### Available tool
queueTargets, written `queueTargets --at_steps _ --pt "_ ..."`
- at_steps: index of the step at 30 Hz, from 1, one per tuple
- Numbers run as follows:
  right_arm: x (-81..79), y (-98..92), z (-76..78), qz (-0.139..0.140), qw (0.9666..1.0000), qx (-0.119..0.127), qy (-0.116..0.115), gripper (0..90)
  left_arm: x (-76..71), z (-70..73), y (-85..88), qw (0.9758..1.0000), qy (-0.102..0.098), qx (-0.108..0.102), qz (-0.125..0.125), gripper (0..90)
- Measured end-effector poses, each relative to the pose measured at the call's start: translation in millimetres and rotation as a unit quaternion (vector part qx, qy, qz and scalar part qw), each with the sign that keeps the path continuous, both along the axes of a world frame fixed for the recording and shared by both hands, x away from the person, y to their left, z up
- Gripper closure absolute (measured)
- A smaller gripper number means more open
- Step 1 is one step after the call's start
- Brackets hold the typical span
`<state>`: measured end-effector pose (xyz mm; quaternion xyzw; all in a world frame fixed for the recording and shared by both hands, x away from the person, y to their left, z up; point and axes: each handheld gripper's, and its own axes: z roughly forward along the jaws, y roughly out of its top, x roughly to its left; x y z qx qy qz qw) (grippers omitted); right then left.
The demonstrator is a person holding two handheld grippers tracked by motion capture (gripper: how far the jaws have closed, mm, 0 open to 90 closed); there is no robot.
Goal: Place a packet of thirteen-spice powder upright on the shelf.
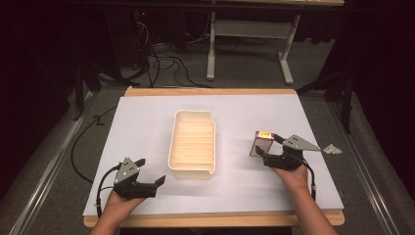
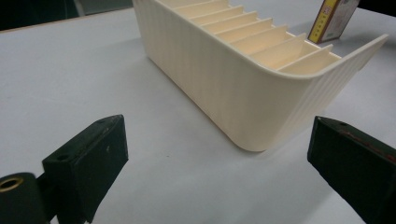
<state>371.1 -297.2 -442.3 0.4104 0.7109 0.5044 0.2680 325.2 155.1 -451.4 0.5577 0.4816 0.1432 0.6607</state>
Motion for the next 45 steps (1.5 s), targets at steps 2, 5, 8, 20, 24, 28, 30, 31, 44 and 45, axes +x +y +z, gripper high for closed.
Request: queueTargets --at_steps 2,5,8,20,24,28,30,31,44,45 --pt "3.2 -1.6 0.8 0.007 1.0 -0.006 0.003 15.3 0.0 0.2 1.7 1.0 0.0 0.001 0.001 5.7" --pt "6.6 -4.4 0.1 0.02 0.9998 0.0 0.003 16.5 1.1 0.2 2.9 1.0 0.0 0.0 0.005 5.8" --pt "8.7 -6.0 -0.2 0.031 0.9995 0.005 -0.004 21.0 1.0 -0.1 2.0 1.0 0.002 -0.002 0.003 5.9" --pt "10.8 -9.2 -3.4 0.046 0.9989 0.009 -0.002 38.6 1.6 -1.2 1.5 1.0 0.003 0.003 0.001 6.0" --pt "8.1 -9.0 -3.3 0.042 0.9991 0.002 -0.011 47.8 1.8 -0.8 1.7 1.0 0.004 -0.002 0.001 6.1" --pt "4.4 -8.7 -3.4 0.043 0.9989 -0.008 -0.018 56.5 2.4 -0.8 2.6 1.0 0.003 -0.003 0.002 6.2" --pt "2.4 -7.7 -3.1 0.047 0.9985 -0.017 -0.021 60.9 2.3 -0.7 3.2 1.0 0.003 -0.003 0.002 6.3" --pt "1.7 -6.9 -3.3 0.049 0.9985 -0.015 -0.021 62.7 2.2 -0.7 3.5 1.0 0.002 -0.001 0.002 6.3" --pt "-2.3 -2.0 -0.5 0.059 0.9981 -0.016 -0.011 68.3 1.0 2.1 4.6 0.9999 -0.005 -0.009 0.009 6.5" --pt "-2.7 -1.9 -0.5 0.057 0.9983 -0.013 -0.008 68.4 0.8 2.2 4.6 0.9999 -0.005 -0.01 0.009 6.5"
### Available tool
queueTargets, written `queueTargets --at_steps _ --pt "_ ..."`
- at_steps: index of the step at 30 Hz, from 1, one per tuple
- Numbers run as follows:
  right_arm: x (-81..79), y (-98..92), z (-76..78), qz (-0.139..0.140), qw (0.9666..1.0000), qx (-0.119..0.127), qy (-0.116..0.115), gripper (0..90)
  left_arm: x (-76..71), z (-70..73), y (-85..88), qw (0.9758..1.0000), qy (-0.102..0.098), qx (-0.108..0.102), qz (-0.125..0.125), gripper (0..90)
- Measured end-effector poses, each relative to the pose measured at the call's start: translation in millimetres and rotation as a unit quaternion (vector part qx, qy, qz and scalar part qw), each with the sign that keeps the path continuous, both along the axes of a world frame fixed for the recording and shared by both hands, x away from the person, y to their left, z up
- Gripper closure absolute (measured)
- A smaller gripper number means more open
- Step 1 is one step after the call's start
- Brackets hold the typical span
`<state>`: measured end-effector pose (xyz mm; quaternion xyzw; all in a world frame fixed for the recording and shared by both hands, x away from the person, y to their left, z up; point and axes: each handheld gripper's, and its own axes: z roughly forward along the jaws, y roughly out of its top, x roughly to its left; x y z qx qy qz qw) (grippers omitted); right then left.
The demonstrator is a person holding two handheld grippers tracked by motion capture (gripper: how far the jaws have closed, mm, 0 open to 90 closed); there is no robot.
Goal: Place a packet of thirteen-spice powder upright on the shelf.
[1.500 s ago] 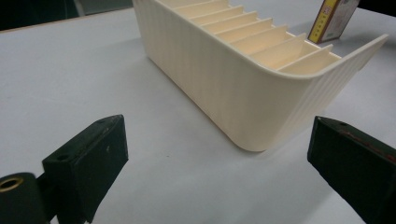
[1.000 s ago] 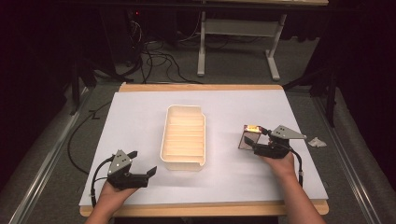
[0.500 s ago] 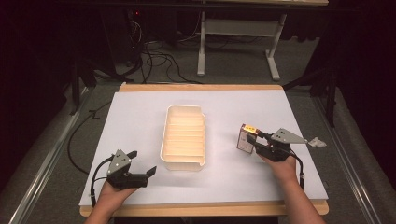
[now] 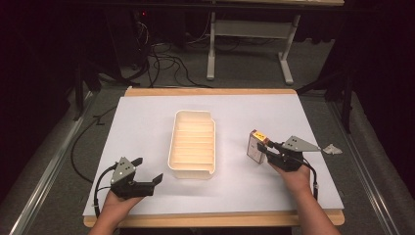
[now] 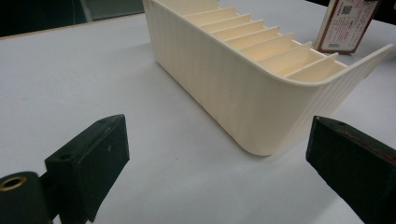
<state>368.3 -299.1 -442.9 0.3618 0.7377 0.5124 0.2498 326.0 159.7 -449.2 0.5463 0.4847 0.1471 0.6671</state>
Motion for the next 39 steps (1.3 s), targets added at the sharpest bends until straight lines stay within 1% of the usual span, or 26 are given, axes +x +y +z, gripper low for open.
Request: queueTargets --at_steps 5,7,8,9,12,16,23,27,28,29,30,31,32,34,37,38,39 --pt "-1.0 -0.8 1.5 -0.004 1.0 0.0 -0.002 68.5 -0.3 1.3 0.9 1.0 -0.003 -0.004 0.004 6.5" --pt "-2.9 -1.2 2.7 -0.007 1.0 0.005 0.0 68.5 -0.4 1.8 1.2 1.0 -0.002 -0.005 0.005 6.5" --pt "-3.2 -1.7 3.2 -0.007 0.9999 0.004 -0.006 68.6 -0.4 1.9 1.3 1.0 -0.002 -0.005 0.006 6.5" --pt "-4.1 -2.1 4.1 -0.008 0.9999 0.005 -0.006 68.6 -0.5 2.1 1.3 1.0 -0.002 -0.006 0.007 6.5" --pt "-7.2 -2.9 6.6 -0.009 0.9999 0.008 -0.01 68.6 -0.8 2.2 1.7 0.9999 -0.003 -0.004 0.01 6.5" --pt "-9.5 -3.1 8.9 -0.011 0.9997 0.005 -0.019 68.7 -1.5 2.1 1.5 0.9999 -0.003 -0.002 0.012 6.5" --pt "-13.8 0.6 13.2 -0.013 0.9995 0.002 -0.027 68.7 -2.9 0.1 -1.1 0.9999 0.002 0.005 0.01 6.4" --pt "-16.6 5.1 15.9 -0.008 0.9995 -0.004 -0.031 68.7 -3.1 -0.8 -2.2 0.9999 0.005 0.006 0.007 6.4" --pt "-16.9 7.0 16.8 -0.003 0.9994 -0.005 -0.033 68.7 -3.2 -0.8 -2.4 0.9999 0.005 0.006 0.007 6.4" --pt "-17.7 8.3 17.6 -0.002 0.9995 -0.006 -0.03 68.7 -3.1 -0.6 -2.3 1.0 0.005 0.006 0.006 6.4" --pt "-17.0 9.4 18.0 0.002 0.9993 -0.005 -0.036 68.7 -3.1 -0.2 -2.3 1.0 0.005 0.004 0.005 6.4" --pt "-17.8 10.9 18.5 0.002 0.9995 -0.003 -0.03 68.7 -3.2 0.5 -2.3 1.0 0.006 0.0 0.005 6.4" --pt "-16.9 11.8 18.9 0.008 0.9993 -0.004 -0.036 68.7 -3.2 0.8 -2.2 1.0 0.005 0.0 0.005 6.5" --pt "-16.6 14.8 19.8 0.012 0.9994 0.003 -0.033 68.7 -3.1 1.2 -2.2 1.0 0.002 0.0 0.005 6.7" --pt "-15.7 19.7 21.2 0.016 0.9992 0.0 -0.037 68.7 -3.1 1.7 -2.1 1.0 -0.001 0.001 0.006 7.3" --pt "-15.4 21.5 21.5 0.017 0.9992 0.005 -0.035 68.7 -2.8 1.7 -1.5 1.0 -0.002 0.003 0.006 7.4" --pt "-14.6 22.5 22.5 0.019 0.9991 0.003 -0.037 68.7 -2.8 2.1 -1.2 1.0 -0.002 0.0 0.006 7.6"
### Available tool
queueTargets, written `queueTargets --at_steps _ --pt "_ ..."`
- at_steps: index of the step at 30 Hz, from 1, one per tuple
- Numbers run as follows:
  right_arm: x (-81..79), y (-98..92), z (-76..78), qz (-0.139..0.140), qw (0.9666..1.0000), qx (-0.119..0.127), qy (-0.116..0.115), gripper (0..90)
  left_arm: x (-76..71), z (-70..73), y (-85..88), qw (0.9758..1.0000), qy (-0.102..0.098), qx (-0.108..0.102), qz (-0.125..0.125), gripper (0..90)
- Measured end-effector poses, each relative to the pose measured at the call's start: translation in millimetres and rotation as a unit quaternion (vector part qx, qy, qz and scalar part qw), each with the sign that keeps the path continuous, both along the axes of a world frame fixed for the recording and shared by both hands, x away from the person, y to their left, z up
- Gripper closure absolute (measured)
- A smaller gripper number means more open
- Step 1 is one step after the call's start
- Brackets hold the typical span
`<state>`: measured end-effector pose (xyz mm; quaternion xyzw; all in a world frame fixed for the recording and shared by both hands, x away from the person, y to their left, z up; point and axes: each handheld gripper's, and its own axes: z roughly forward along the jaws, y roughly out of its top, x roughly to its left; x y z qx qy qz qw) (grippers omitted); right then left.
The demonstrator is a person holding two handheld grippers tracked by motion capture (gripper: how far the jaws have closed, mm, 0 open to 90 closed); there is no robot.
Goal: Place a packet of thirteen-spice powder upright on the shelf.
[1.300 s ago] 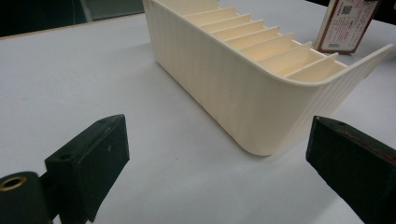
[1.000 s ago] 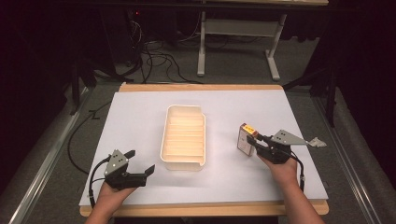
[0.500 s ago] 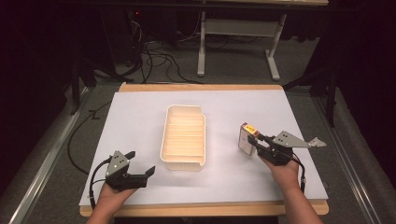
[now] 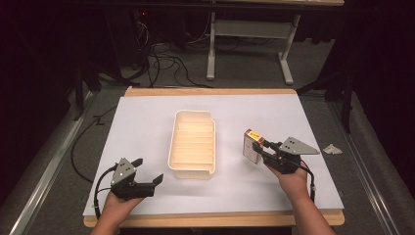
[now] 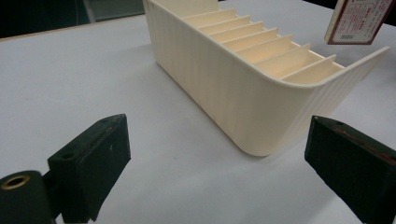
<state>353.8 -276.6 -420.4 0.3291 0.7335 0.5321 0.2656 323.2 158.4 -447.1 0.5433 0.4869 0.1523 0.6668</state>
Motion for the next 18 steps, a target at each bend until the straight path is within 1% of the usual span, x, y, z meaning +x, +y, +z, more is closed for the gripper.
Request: queueTargets --at_steps 5,7,8,9,10,12,14,16,18 --pt "2.9 7.2 3.8 0.008 1.0 0.005 -0.001 68.7 -0.3 1.0 0.3 1.0 0.0 -0.003 0.0 7.9" --pt "4.5 10.4 5.5 0.01 0.9999 0.007 0.001 68.7 -0.2 0.3 0.4 1.0 0.0 0.001 -0.001 7.9" --pt "5.5 12.3 6.5 0.009 0.9999 0.014 0.002 68.7 -0.1 -0.1 0.3 1.0 0.0 0.004 -0.001 7.9" --pt "6.3 13.6 8.0 0.011 0.9998 0.014 -0.001 68.7 0.0 -0.4 0.3 1.0 -0.001 0.005 -0.001 7.9" --pt "6.7 15.6 9.8 0.012 0.9998 0.014 0.001 68.7 0.1 -0.4 0.2 1.0 -0.002 0.006 -0.001 7.9" --pt "9.0 18.0 13.7 0.016 0.9998 0.006 -0.005 68.7 0.5 -0.5 0.5 1.0 -0.003 0.006 0.0 7.7" --pt "11.7 20.5 17.6 0.017 0.9998 0.011 -0.005 68.7 0.6 0.0 0.7 1.0 -0.002 0.002 0.0 7.6" --pt "14.7 24.1 20.5 0.023 0.9996 0.014 -0.008 68.7 0.5 0.6 1.6 1.0 -0.004 0.003 0.0 7.6" --pt "16.0 25.9 22.0 0.025 0.9996 0.011 -0.009 68.7 0.4 0.9 2.3 1.0 -0.004 0.002 0.0 7.6"
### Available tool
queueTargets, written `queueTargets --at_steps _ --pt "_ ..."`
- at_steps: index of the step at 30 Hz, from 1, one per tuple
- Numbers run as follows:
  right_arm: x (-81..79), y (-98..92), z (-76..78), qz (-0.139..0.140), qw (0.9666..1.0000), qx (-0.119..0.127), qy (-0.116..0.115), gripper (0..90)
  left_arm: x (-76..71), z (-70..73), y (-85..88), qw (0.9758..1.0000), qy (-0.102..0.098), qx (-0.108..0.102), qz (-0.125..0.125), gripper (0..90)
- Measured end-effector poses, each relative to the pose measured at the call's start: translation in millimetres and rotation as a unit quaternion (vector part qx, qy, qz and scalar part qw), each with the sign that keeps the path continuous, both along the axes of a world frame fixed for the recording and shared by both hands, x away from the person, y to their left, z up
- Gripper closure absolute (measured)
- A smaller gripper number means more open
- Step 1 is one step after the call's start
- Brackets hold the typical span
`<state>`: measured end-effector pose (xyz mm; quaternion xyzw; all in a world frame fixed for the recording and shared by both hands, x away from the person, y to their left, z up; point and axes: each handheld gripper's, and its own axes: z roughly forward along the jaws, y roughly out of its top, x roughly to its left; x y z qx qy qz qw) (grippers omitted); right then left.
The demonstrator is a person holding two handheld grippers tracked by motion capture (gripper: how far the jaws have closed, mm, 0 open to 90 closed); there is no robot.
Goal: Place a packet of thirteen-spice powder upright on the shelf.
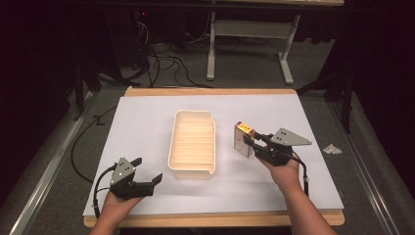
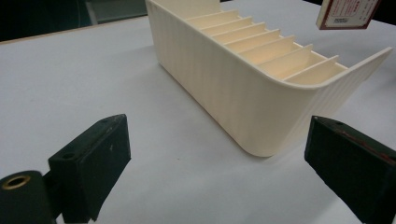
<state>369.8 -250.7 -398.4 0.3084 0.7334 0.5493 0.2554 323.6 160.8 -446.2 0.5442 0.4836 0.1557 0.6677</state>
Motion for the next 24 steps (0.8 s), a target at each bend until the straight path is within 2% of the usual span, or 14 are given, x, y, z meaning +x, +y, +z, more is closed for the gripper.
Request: queueTargets --at_steps 4,8,11,13,16,20,24 --pt "8.3 7.2 4.7 0.008 0.9999 0.008 0.0 68.8 1.0 0.2 1.0 1.0 -0.002 -0.002 0.003 7.6" --pt "17.4 15.3 10.0 0.01 0.9999 -0.001 -0.008 68.8 3.0 -0.2 3.0 1.0 -0.002 -0.003 0.004 7.7" --pt "21.9 20.9 13.8 0.013 0.9998 0.012 -0.012 68.8 3.7 -1.5 5.0 1.0 0.001 0.0 0.004 7.6" --pt "23.5 24.4 14.3 0.016 0.9997 0.009 -0.014 68.8 2.8 -2.4 5.2 1.0 0.0 0.001 0.004 7.6" --pt "23.3 28.8 12.9 0.025 0.9994 0.017 -0.014 68.8 1.7 -1.9 6.5 1.0 -0.001 -0.001 0.004 7.6" --pt "22.6 36.1 12.8 0.038 0.9991 0.011 -0.015 68.8 1.7 -2.5 8.0 1.0 0.002 -0.005 0.006 7.7" --pt "22.8 42.5 11.2 0.069 0.9973 0.022 -0.013 68.7 1.4 -3.2 7.4 1.0 0.0 0.001 0.005 7.6"
